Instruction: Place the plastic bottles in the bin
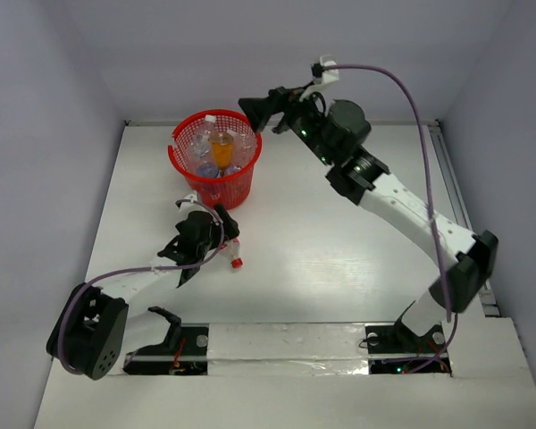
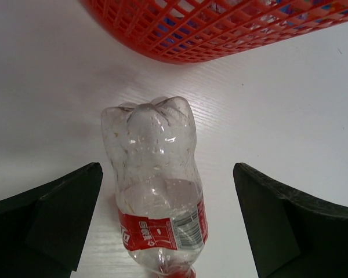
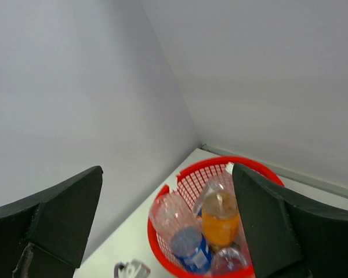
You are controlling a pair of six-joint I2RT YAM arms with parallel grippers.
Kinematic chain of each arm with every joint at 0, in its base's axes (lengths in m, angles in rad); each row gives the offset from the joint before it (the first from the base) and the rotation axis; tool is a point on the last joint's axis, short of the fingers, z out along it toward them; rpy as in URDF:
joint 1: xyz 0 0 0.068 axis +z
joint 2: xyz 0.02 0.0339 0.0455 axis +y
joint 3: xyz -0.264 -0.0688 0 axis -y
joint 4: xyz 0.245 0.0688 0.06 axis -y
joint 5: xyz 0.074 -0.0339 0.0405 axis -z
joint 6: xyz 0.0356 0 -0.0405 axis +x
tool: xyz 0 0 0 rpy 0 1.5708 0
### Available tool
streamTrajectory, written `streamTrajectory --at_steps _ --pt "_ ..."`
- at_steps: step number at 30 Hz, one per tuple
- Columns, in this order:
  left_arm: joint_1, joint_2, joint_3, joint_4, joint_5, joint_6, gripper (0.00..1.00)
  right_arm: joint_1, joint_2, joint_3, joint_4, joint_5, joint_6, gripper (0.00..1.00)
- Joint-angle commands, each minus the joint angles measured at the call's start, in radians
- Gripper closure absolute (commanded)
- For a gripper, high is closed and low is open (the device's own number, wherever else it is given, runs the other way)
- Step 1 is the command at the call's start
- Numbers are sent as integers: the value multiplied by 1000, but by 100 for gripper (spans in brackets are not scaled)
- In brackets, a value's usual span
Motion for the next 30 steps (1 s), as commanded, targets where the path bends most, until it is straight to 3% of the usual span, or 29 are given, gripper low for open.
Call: streamTrajectory --at_steps 1,3,5,6,8,10,12,15,19,22,23,26,30 --pt "-6 49 66 63 -53 23 5 5 -114 -214 98 -3 8 3" --pt "-6 99 83 62 -65 30 7 5 -192 -337 125 -4 35 3" --pt "-6 138 96 72 -78 36 18 5 -255 -435 142 -13 61 4" --pt "-6 144 98 72 -78 36 18 5 -256 -436 141 -13 61 4" --pt "-26 144 95 72 -76 36 27 5 -317 -512 132 -4 77 4" --pt "-44 115 90 62 -59 29 45 5 -387 -561 126 14 78 5" --pt "-91 51 100 46 -32 15 52 5 -440 -639 126 31 80 5" --pt "-205 -46 181 -29 -32 13 57 5 -551 -733 83 100 74 6" --pt "-251 -143 329 -90 -58 36 61 5 -709 -840 27 233 31 10" --pt "-251 -161 466 -113 -103 97 63 5 -812 -939 41 341 34 40" --pt "-251 -154 547 -124 -119 116 63 5 -829 -960 49 385 44 65" --pt "-251 -77 711 -139 -199 208 63 5 -854 -1026 118 422 67 89" --pt "-251 50 889 -126 -376 383 63 5 -811 -1025 126 405 77 91"
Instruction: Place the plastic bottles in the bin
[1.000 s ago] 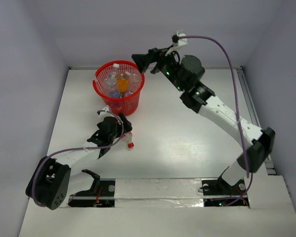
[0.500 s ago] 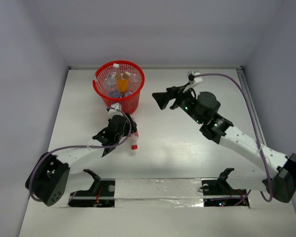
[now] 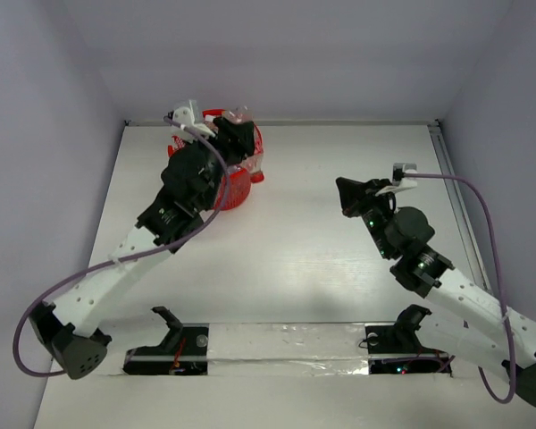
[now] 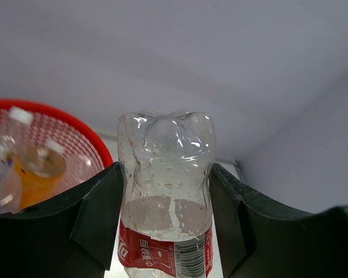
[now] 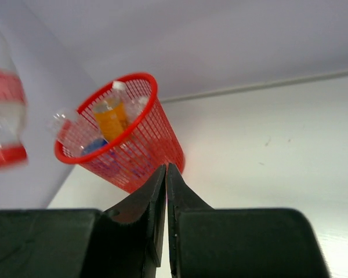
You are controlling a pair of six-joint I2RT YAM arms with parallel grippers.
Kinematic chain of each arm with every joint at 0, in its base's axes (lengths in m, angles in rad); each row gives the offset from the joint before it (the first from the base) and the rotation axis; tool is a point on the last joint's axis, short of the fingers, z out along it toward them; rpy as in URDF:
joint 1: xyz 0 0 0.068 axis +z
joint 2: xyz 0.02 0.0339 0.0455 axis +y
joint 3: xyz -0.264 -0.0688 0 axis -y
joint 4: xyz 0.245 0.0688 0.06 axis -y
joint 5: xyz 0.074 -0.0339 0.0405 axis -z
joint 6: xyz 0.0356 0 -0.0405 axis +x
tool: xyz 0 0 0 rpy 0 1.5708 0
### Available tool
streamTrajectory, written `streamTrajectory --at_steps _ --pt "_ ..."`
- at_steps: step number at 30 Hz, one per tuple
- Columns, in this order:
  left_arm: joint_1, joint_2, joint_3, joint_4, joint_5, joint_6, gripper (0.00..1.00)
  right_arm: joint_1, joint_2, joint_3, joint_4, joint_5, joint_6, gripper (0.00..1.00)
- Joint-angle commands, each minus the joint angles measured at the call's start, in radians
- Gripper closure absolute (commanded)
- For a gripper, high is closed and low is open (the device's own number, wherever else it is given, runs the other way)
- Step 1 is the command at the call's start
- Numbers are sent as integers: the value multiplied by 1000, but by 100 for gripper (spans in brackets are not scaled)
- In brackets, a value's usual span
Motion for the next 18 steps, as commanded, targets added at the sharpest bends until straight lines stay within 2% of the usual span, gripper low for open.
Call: streamTrajectory --at_steps 1,5,12,18 --pt "3 114 131 21 -210 201 63 5 41 -3 64 36 16 91" --pt "42 232 226 71 -250 324 63 5 38 -16 73 15 25 91" --pt "75 377 205 293 -357 522 64 5 35 -23 87 -16 22 91" --pt "75 488 202 525 -471 759 65 5 40 -25 87 -23 19 90"
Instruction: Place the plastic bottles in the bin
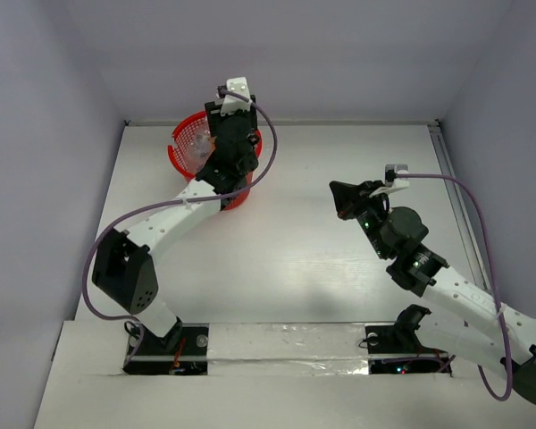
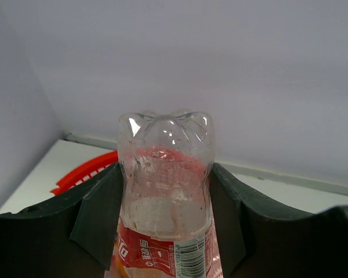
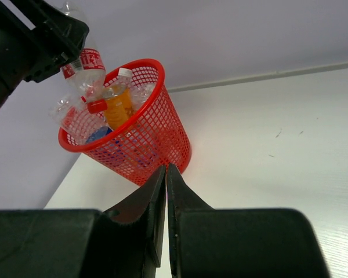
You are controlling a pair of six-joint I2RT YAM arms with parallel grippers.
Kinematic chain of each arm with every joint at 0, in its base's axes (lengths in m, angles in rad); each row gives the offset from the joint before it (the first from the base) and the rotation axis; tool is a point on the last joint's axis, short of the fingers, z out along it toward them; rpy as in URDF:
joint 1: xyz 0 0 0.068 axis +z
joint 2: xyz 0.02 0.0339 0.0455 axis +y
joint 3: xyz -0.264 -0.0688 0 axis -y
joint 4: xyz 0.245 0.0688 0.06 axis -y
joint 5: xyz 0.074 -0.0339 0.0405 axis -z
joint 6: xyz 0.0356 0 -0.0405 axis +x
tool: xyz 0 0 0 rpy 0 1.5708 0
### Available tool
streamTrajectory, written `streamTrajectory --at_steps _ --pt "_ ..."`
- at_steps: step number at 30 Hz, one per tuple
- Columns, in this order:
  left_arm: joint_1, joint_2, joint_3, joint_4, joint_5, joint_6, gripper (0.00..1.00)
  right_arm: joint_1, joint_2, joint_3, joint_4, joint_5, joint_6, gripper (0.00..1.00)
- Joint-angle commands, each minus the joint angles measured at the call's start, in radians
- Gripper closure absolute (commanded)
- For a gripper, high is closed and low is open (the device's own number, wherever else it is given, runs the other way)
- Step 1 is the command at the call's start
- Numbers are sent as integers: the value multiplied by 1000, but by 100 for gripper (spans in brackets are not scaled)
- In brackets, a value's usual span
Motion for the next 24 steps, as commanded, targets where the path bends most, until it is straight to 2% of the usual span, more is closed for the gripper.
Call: streamTrajectory --at_steps 1,9,13,16,19,22,23,24 --pt "1 22 4 248 -101 186 65 5 -2 -1 63 -8 0 90" --pt "1 46 -195 499 -143 314 66 5 -2 -1 65 -11 -1 90" --pt "-11 76 -292 705 -173 404 66 5 0 -1 66 -13 0 90" --pt "-34 108 -321 827 -205 487 66 5 0 -1 68 -11 0 90" --pt "-53 123 -335 855 -236 499 65 5 4 -1 68 -13 2 90" --pt "-62 103 -337 790 -239 454 54 5 9 1 68 -14 5 90" --pt "-62 94 -334 761 -239 409 37 5 10 3 69 -14 3 90" --pt "-62 74 -315 718 -239 375 29 5 12 4 63 -14 3 90"
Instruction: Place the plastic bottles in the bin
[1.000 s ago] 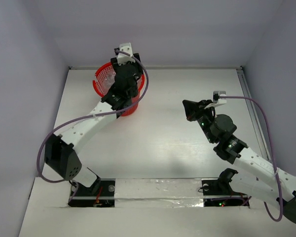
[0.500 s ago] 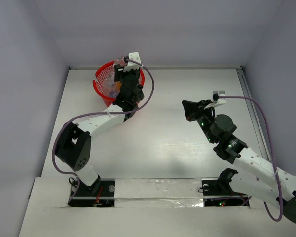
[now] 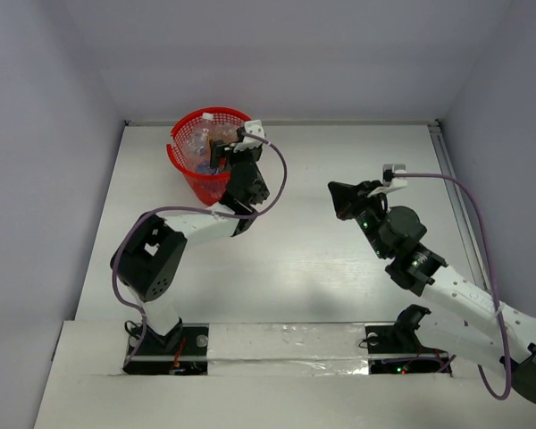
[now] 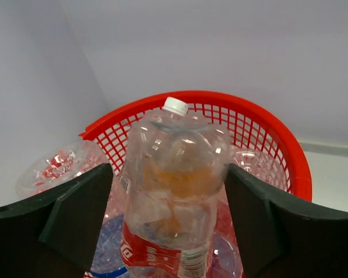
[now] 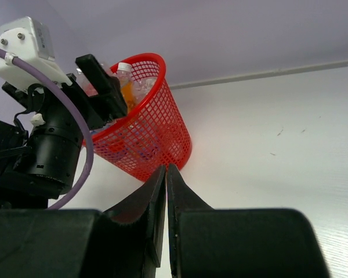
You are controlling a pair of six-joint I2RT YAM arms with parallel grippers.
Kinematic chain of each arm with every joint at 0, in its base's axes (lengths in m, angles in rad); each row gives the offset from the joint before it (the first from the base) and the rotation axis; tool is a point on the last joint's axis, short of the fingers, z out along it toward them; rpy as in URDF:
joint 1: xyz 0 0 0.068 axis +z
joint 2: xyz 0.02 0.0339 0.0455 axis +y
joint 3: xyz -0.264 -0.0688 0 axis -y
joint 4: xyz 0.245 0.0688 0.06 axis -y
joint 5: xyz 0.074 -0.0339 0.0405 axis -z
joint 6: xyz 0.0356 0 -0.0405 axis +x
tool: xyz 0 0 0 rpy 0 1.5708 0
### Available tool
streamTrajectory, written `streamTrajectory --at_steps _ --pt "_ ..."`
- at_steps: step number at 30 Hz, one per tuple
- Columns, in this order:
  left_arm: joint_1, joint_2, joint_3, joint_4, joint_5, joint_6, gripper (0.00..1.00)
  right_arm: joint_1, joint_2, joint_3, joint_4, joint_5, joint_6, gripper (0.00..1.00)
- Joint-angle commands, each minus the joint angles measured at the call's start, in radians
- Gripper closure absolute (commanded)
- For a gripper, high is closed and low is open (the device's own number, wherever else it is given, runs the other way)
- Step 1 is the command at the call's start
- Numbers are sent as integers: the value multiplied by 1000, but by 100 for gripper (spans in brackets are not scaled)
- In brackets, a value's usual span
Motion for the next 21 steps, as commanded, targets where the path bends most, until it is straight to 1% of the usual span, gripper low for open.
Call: streamTrajectory --at_steps 1,2,3,4,5,6,7,9,10,11,12,13,16,17,19,21 --pt "-6 -77 34 -91 -26 -96 25 5 6 6 60 -5 5 90" --pt "-6 -91 60 -138 -8 -128 14 5 13 7 60 -8 5 90" --pt "-6 -112 76 -179 3 -190 10 5 15 10 60 -11 6 90" --pt "-6 -123 93 -266 12 -220 3 5 18 10 60 -14 8 90" --pt "-6 -133 112 -311 29 -248 1 5 23 12 60 -17 8 90" --pt "-6 -151 152 -351 43 -305 1 5 24 12 58 -17 8 90" --pt "-6 -162 172 -438 78 -334 1 5 24 12 58 -19 8 90" --pt "-6 -198 226 -510 115 -392 1 5 24 12 58 -17 8 90" --pt "-6 -212 246 -590 171 -462 1 5 23 12 58 -15 8 90" --pt "-6 -228 286 -632 202 -504 1 5 24 12 58 -12 6 90" --pt "-6 -258 301 -659 239 -536 1 5 24 12 57 -12 8 90" --pt "-6 -274 318 -696 304 -591 1 5 23 12 57 -11 8 90" --pt "-6 -333 387 -787 415 -669 1 5 9 9 57 -6 8 90" --pt "-6 -347 424 -817 440 -716 1 5 4 4 58 -3 8 90" --pt "-6 -387 450 -894 503 -754 1 5 -16 3 57 3 8 90" --pt "-6 -438 459 -948 530 -800 1 5 -29 -7 60 14 8 90"
